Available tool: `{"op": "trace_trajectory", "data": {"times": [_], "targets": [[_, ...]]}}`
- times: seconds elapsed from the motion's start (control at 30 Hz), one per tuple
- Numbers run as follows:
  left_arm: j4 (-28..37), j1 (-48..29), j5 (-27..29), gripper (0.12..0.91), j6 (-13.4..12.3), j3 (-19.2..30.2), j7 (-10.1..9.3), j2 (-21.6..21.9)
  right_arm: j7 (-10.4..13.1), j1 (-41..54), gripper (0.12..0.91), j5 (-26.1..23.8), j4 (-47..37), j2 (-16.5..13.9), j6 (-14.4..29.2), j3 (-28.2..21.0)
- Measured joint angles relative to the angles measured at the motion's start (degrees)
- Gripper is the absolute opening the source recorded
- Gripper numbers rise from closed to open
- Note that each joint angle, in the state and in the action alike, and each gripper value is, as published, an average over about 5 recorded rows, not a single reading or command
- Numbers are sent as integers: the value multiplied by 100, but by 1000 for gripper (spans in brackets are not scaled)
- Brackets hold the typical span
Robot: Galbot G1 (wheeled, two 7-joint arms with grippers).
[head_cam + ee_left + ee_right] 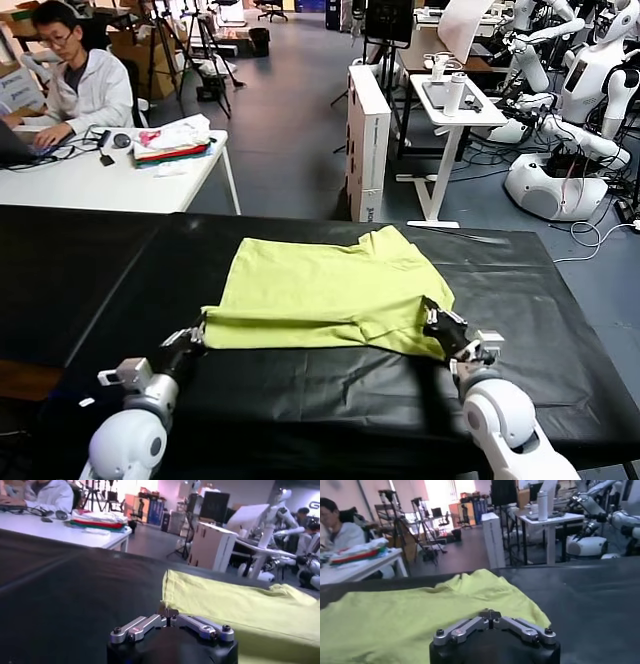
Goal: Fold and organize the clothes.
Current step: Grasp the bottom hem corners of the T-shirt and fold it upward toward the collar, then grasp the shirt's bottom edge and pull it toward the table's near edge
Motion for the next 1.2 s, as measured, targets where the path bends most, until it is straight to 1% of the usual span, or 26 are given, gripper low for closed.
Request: {"op": "trace_trajectory", "data": {"times": [0.03,0.07,0.13,0.17,0.2,0.23,0.27,0.3,0.33,0.37,0.4,0.63,0.73,0.87,1.0,1.03,1.07,1.1,1.13,1.2], "targets": [[9,-12,12,586,3,32,1,14,-62,-16,814,13,19,-9,-29,14],[19,-26,22,492,7,61,1,26,-132,-38,755,23,46,-24,-59,31],[41,-58,32,307,31,110,-5,45,-270,-104,621,27,133,-70,-120,61],[48,-71,32,239,49,127,-9,51,-319,-146,549,27,192,-100,-155,73],[54,-83,28,188,67,139,-12,55,-355,-194,474,28,259,-136,-194,86],[54,-89,25,157,85,147,-14,57,-379,-249,398,29,334,-177,-232,101],[47,-90,23,145,98,149,-15,58,-389,-310,325,30,417,-225,-272,118],[34,-84,22,147,105,143,-15,60,-394,-377,251,31,505,-279,-310,140],[14,-71,22,146,108,133,-15,65,-393,-448,195,31,593,-336,-348,165],[-11,-52,24,146,112,118,-18,72,-388,-522,159,27,681,-395,-383,190],[-40,-29,28,146,117,99,-24,85,-382,-604,141,21,770,-458,-418,222],[-298,226,59,146,149,-76,-59,226,-350,-1347,139,3,1370,-903,-615,545],[-441,409,145,146,129,-118,-53,241,-366,-1665,139,3,1561,-1048,-655,686],[-572,679,322,146,94,-96,-32,187,-391,-1933,139,-13,1627,-1159,-647,778],[-542,755,415,147,92,-55,-25,125,-402,-2051,139,-54,1645,-1177,-639,775],[-520,754,416,163,94,-48,-24,120,-406,-2072,139,-70,1648,-1177,-638,768],[-494,749,413,197,96,-40,-22,116,-411,-2088,139,-88,1647,-1177,-636,758],[-467,742,406,250,98,-33,-19,114,-415,-2101,139,-106,1643,-1176,-634,749],[-438,733,394,323,100,-28,-17,111,-419,-2110,139,-122,1634,-1175,-630,739],[-374,711,366,507,102,-19,-14,103,-422,-2118,143,-150,1611,-1168,-620,717]]}}
